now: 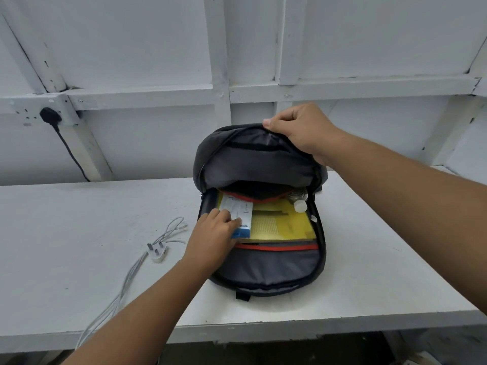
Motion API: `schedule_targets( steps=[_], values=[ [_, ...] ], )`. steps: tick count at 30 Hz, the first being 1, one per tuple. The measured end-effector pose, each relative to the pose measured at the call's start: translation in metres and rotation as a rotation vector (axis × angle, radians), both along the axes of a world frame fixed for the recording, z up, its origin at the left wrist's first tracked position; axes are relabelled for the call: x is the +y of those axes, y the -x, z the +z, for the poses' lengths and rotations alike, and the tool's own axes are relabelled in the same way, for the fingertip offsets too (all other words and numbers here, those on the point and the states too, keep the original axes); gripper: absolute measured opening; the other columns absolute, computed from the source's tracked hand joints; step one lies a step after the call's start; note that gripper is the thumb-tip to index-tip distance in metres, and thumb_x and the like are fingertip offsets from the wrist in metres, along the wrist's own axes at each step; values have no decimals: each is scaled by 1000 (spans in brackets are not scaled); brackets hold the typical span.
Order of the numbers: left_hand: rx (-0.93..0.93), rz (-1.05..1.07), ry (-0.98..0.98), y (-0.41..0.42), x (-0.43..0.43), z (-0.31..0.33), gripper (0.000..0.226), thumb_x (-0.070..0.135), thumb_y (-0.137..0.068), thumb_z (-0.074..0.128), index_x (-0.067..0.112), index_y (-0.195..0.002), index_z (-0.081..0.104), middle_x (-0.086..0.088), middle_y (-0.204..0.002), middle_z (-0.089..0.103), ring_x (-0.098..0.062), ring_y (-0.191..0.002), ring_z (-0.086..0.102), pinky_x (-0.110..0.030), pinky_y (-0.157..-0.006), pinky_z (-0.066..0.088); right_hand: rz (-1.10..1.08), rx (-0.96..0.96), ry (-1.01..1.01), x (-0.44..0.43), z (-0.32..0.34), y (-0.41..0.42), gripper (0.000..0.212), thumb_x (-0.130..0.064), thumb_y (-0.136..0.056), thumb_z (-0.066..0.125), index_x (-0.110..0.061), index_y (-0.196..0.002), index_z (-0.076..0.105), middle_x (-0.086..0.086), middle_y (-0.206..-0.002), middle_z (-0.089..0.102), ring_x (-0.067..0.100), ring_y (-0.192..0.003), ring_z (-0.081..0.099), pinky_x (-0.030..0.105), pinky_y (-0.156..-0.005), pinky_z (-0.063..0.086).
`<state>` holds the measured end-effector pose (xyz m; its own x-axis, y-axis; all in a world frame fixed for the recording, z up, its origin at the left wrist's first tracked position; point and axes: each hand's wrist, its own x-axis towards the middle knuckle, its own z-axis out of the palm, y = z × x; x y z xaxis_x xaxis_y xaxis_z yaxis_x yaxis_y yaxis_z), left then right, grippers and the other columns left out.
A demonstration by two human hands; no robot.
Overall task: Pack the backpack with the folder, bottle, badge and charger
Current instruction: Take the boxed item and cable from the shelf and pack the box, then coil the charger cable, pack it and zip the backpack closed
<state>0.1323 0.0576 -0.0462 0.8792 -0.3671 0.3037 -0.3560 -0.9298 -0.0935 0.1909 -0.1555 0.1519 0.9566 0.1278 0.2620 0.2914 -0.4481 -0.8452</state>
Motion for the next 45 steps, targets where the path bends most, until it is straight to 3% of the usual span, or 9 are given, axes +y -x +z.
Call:
schedule_targets(
  steps=[9, 23, 25, 27, 30, 34, 37, 41, 45],
  values=[
    [152, 132, 50, -36, -8, -3, 81, 71, -90, 11, 19, -132, 57, -5, -130, 57, -26, -120, 51, -39, -94, 43, 35, -14, 22, 1, -6, 0, 20, -35, -91, 72, -25, -75, 78, -2, -87, 77, 11, -83, 70, 23, -76, 52],
    [383, 272, 170, -85, -21, -14, 69, 57, -102, 23, 14, -155, 34, -14, -164, 26, -31, -153, 14, -46, -126, 2, 138, -176, 60, -1, -28, 10, 23, -31, -94, 68, -17, -81, 81, 6, -77, 77, 22, -76, 72, 31, -72, 57],
    [373, 239, 227, -73, -15, -5, 63, 53, -100, 37, 16, -151, 40, -14, -158, 36, -32, -148, 27, -44, -123, 20, 147, -196, 48, -3, -31, 12, 23, -30, -95, 68, -17, -81, 81, -1, -74, 76, 15, -71, 71, 26, -66, 55],
    [266, 197, 368, -44, -6, 9, 39, 43, -93, 49, 24, -125, 63, -8, -127, 63, -30, -119, 57, -38, -92, 50, 151, -195, 44, -7, -36, 14, 22, -31, -95, 68, -18, -83, 81, -5, -72, 76, 8, -68, 69, 23, -65, 52],
    [-98, 167, 785, 15, 11, 46, 25, 26, -83, 52, 26, -58, 54, 4, -56, 55, -22, -60, 58, -29, -53, 39, 221, -135, 113, -9, -44, 24, 21, -32, -95, 67, -20, -86, 81, -1, -78, 76, 15, -73, 70, 30, -68, 56],
    [-472, 129, 1167, 34, 24, 88, 21, 10, -84, 55, 4, -63, 55, -8, -62, 56, -22, -62, 50, -27, -58, 40, 319, -62, 219, -8, -66, 41, 15, -30, -92, 70, -22, -84, 79, -15, -81, 75, 10, -75, 69, 18, -66, 52],
    [-226, -19, 918, 17, 13, 78, 6, 23, -89, 65, 17, -90, 66, 3, -91, 64, -10, -86, 58, -19, -77, 44, 355, -64, 302, -4, -94, 55, 11, -29, -90, 72, -23, -82, 78, -15, -80, 74, 3, -76, 68, 16, -68, 50],
    [153, -84, 492, 15, 5, 6, 53, 41, -96, 57, 21, -144, 52, 2, -147, 53, -13, -136, 45, -29, -114, 35, 460, -43, 494, -2, -158, 69, 6, -37, -90, 70, -32, -90, 74, -20, -103, 72, -4, -100, 64, 29, -87, 53],
    [187, -36, 265, 41, 2, -57, 59, 39, -102, 39, 12, -154, 39, -7, -164, 31, -21, -154, 19, -37, -127, 10, 515, -61, 781, -9, -219, 92, 47, -66, -92, 43, -43, -130, 60, -29, -143, 47, -14, -132, 36, 27, -118, 30]
  ],
)
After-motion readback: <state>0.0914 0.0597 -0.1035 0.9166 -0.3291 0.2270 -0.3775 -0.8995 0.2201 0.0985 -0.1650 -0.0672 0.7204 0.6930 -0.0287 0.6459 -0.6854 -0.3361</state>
